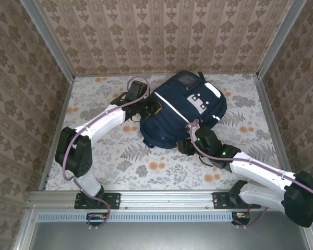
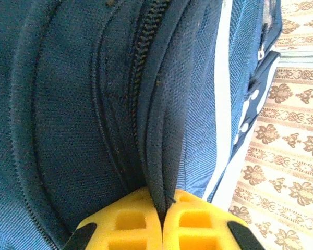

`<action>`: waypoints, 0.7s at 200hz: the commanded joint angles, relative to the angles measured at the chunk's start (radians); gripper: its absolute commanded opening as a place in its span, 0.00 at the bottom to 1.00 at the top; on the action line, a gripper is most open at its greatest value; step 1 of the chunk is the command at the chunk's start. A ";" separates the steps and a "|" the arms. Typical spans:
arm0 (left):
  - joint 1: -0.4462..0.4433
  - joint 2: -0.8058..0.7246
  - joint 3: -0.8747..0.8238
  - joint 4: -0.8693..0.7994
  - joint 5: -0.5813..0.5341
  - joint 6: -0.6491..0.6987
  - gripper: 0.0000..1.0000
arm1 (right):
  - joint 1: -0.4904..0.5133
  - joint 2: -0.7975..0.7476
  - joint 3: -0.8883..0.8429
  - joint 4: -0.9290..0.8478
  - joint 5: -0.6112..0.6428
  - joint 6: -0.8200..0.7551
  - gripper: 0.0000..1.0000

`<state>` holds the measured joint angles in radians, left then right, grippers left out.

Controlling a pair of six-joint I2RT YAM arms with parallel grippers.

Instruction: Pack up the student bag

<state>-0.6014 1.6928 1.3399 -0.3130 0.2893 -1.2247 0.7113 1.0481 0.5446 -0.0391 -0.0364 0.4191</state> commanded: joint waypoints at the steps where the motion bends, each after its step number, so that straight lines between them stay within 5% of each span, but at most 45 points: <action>1: -0.023 -0.073 0.107 0.077 -0.014 -0.053 0.00 | 0.018 -0.017 -0.018 0.105 -0.026 -0.084 0.41; 54: -0.044 -0.087 0.203 0.052 -0.053 -0.088 0.00 | 0.035 0.050 -0.041 0.204 -0.006 -0.116 0.47; 140: -0.100 -0.067 0.273 0.037 -0.091 -0.104 0.00 | 0.025 0.101 -0.260 0.705 -0.023 -0.101 0.54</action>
<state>-0.6846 1.6867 1.5192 -0.4129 0.2031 -1.3098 0.7403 1.1328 0.3492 0.4545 -0.0391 0.3202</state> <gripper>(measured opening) 0.045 0.542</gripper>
